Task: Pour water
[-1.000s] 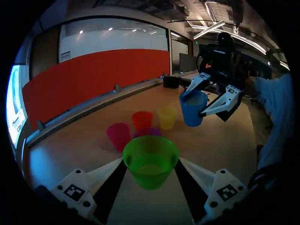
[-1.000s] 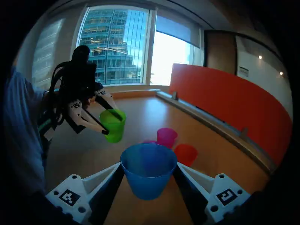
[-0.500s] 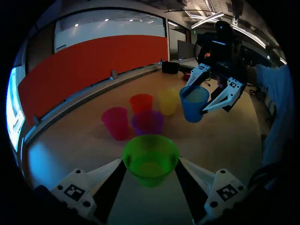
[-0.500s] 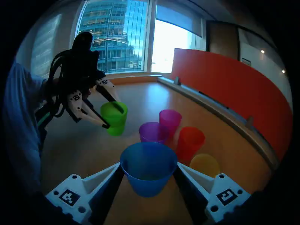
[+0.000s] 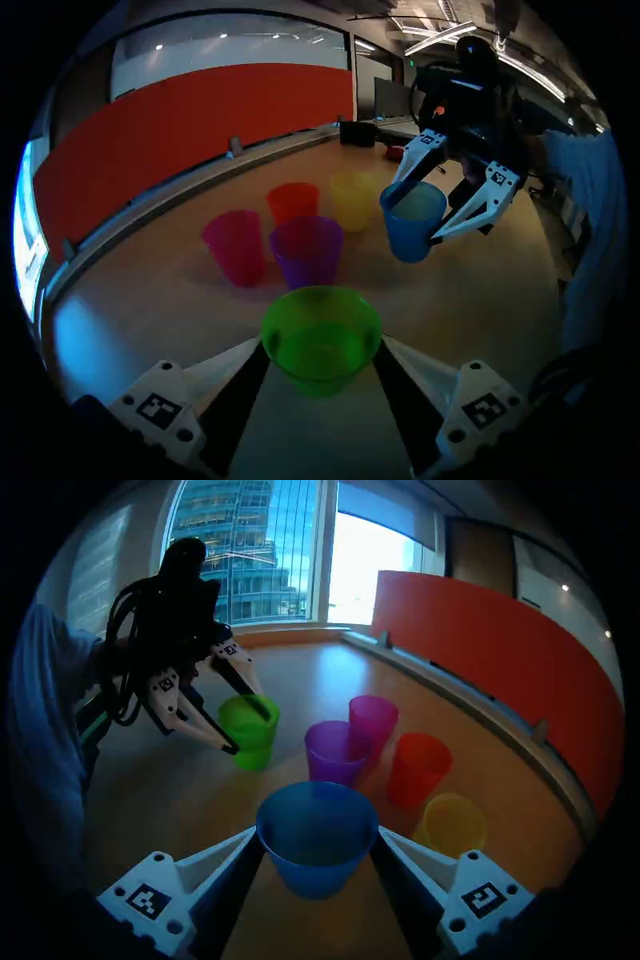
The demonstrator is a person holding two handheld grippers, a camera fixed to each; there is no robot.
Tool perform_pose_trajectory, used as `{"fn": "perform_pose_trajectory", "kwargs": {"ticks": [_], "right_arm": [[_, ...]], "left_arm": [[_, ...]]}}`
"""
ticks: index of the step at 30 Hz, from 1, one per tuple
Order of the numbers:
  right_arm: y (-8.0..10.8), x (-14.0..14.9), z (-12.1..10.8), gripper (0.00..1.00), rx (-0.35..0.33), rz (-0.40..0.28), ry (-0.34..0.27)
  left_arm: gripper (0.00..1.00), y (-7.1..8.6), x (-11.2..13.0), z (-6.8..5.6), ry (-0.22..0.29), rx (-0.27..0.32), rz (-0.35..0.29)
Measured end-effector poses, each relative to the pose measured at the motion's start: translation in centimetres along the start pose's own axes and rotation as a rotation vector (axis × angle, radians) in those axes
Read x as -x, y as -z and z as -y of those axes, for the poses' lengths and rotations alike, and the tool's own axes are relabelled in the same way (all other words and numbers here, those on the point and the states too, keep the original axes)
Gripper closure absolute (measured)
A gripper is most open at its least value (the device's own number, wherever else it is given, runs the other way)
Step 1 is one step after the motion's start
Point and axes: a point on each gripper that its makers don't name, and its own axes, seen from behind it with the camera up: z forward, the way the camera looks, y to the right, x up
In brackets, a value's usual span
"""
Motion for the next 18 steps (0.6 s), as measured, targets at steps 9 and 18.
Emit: {"fn": "perform_pose_trajectory", "kwargs": {"ticks": [9,18], "right_arm": [[-0.4,0.5,0.1,0.10,0.006,0.010,-0.004],[-0.8,1.0,0.0,0.10,0.013,0.014,-0.022]], "left_arm": [[0.15,-0.4,0.8,0.3,0.017,-0.001,-0.002],[0.14,-0.1,1.2,0.7,0.054,-0.001,-0.010]]}}
